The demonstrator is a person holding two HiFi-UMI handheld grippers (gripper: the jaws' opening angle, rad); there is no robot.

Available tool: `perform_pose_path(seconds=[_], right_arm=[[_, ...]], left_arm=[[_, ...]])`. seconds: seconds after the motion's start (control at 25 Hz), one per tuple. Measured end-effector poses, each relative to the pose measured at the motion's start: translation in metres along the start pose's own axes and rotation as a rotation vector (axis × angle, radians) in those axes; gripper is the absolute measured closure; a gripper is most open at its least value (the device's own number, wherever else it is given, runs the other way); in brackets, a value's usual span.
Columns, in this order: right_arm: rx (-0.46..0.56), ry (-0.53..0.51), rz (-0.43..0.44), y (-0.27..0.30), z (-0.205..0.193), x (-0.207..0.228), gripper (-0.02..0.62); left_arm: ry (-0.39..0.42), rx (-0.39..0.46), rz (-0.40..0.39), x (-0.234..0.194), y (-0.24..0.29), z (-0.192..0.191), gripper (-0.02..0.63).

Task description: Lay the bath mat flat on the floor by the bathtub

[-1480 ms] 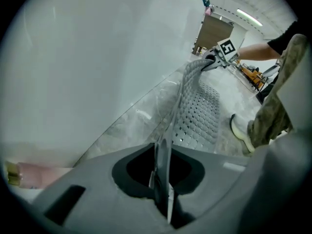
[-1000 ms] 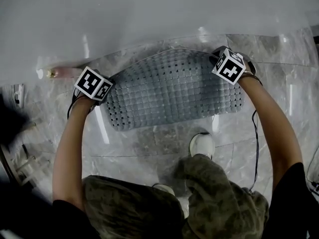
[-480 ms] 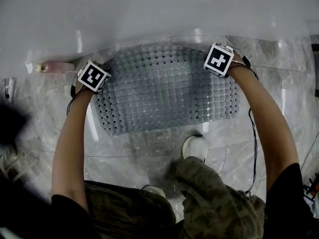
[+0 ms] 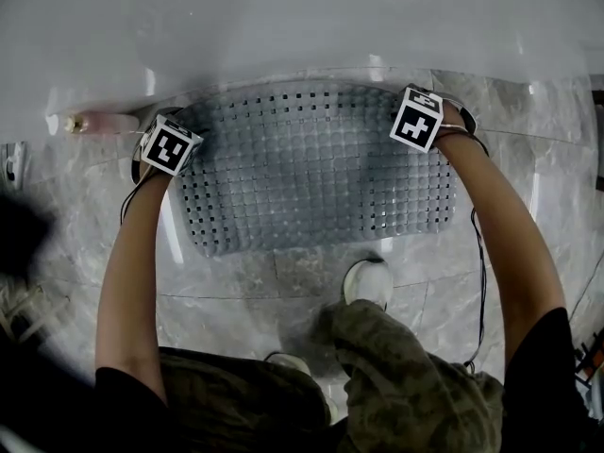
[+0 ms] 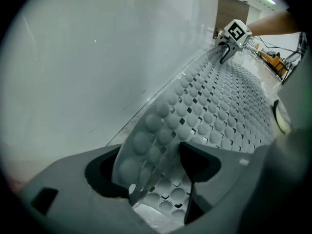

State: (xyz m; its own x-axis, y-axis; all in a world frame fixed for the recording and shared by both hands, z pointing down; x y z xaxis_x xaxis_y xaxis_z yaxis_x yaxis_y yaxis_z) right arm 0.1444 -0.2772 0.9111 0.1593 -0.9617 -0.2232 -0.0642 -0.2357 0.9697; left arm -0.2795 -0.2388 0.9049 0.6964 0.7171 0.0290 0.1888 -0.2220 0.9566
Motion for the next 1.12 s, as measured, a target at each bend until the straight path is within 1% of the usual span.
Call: perform_pose_path(seconds=[0.04, 0.12, 0.2, 0.32, 0.48, 0.6, 0.72, 0.84, 0.92, 1.04, 1.12], right_arm=[[0.0, 0.022, 0.001, 0.009, -0.002, 0.001, 0.471], [0.007, 0.055, -0.009, 0.019, -0.007, 0.005, 0.396], [0.026, 0.073, -0.034, 0.017, -0.009, 0.009, 0.365], [0.06, 0.117, -0.077, 0.012, -0.013, 0.009, 0.348], [0.065, 0.212, -0.092, 0.009, -0.029, 0.009, 0.334], [0.064, 0.284, -0.154, 0.002, -0.049, 0.022, 0.334], [0.106, 0.389, -0.2, -0.01, -0.07, 0.028, 0.334], [0.133, 0.427, -0.293, -0.021, -0.087, 0.028, 0.334], [0.134, 0.485, -0.332, -0.022, -0.102, 0.027, 0.334], [0.158, 0.617, -0.314, -0.018, -0.12, 0.016, 0.334], [0.189, 0.67, -0.279, -0.013, -0.125, 0.008, 0.334]], left_arm=[[-0.013, 0.015, -0.017, -0.001, 0.012, -0.005, 0.278], [-0.012, 0.025, -0.028, 0.0, 0.026, -0.012, 0.268], [0.01, 0.024, -0.014, 0.001, 0.025, -0.012, 0.258], [0.028, 0.019, 0.0, -0.002, 0.018, -0.014, 0.249], [-0.027, 0.018, -0.029, -0.004, 0.013, -0.026, 0.249], [-0.059, 0.023, -0.03, -0.002, 0.009, -0.033, 0.249], [-0.085, 0.056, -0.029, 0.002, 0.005, -0.035, 0.249], [-0.091, 0.101, -0.011, 0.005, 0.001, -0.034, 0.249], [-0.09, 0.116, 0.002, 0.007, 0.0, -0.034, 0.249], [-0.098, 0.139, 0.008, 0.009, -0.004, -0.035, 0.249], [-0.108, 0.163, 0.012, 0.011, -0.006, -0.035, 0.249]])
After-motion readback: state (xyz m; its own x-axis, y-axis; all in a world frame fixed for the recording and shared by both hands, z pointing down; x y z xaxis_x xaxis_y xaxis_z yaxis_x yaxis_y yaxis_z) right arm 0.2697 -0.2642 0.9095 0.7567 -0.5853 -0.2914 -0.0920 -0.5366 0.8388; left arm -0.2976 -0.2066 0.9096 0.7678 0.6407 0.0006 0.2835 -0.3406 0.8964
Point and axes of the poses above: the fingertips, and each gripper's own axes: y forward along the fingers, x to its right, z out of its top, the point moved 9 cm from there along -y, backward along the fingers, and after that the axes turned 6 degrees about -z, right-handed, at the moved point
